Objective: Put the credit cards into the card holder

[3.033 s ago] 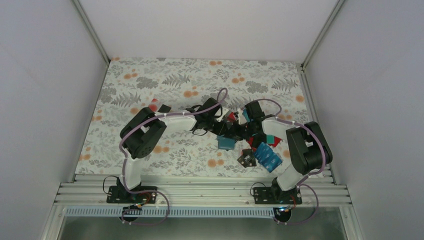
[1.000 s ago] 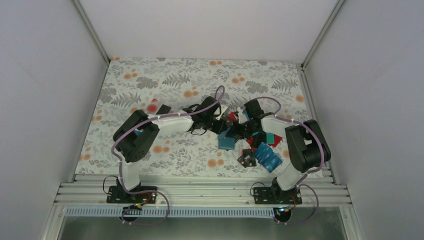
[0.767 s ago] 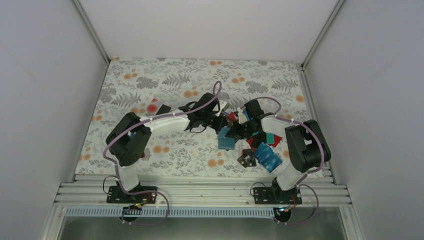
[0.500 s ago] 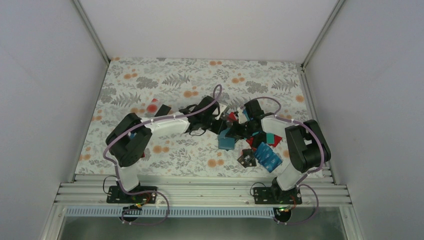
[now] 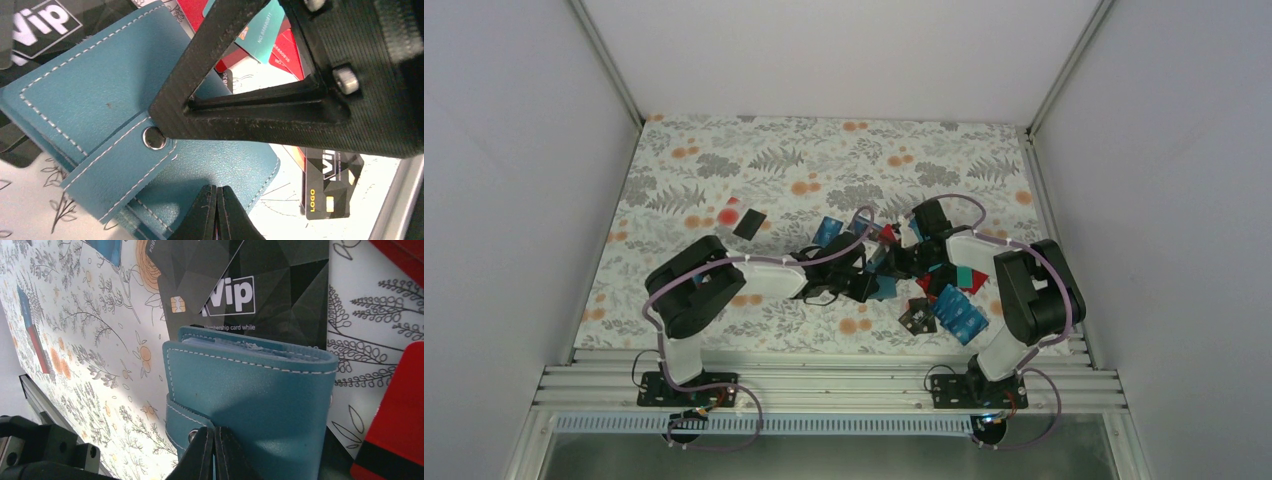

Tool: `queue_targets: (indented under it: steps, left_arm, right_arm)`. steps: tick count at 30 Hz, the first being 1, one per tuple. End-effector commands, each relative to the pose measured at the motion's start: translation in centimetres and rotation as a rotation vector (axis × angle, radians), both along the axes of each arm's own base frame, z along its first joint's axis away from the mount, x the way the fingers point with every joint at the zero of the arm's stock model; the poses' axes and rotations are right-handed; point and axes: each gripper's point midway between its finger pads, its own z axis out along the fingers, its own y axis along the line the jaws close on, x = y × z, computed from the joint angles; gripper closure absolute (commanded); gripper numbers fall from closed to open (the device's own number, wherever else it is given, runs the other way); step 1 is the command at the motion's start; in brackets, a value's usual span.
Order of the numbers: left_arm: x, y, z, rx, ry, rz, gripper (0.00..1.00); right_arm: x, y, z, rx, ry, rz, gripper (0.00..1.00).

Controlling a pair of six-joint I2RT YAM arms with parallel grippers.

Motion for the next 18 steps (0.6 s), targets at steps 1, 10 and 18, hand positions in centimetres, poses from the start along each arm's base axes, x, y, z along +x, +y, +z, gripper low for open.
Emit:
queue_targets:
  steps: [1,10,18]
  left_arm:
    - [0.0,2.6,-0.9,0.150,-0.025,0.061,0.98]
    - [3.9,0.7,4.4,0.091,-0.151,0.103,0.98]
    - [4.1,0.0,3.5,0.094,-0.135,0.088,0.98]
  right_arm:
    - [-1.1,-1.3,-2.2,-0.091,0.033,-0.004,0.96]
    - [-1.3,-1.1,-2.1,-0.079,0.032,0.001,0.96]
    - [-1.4,-1.1,-2.1,-0.080,0.037,0.001,0.96]
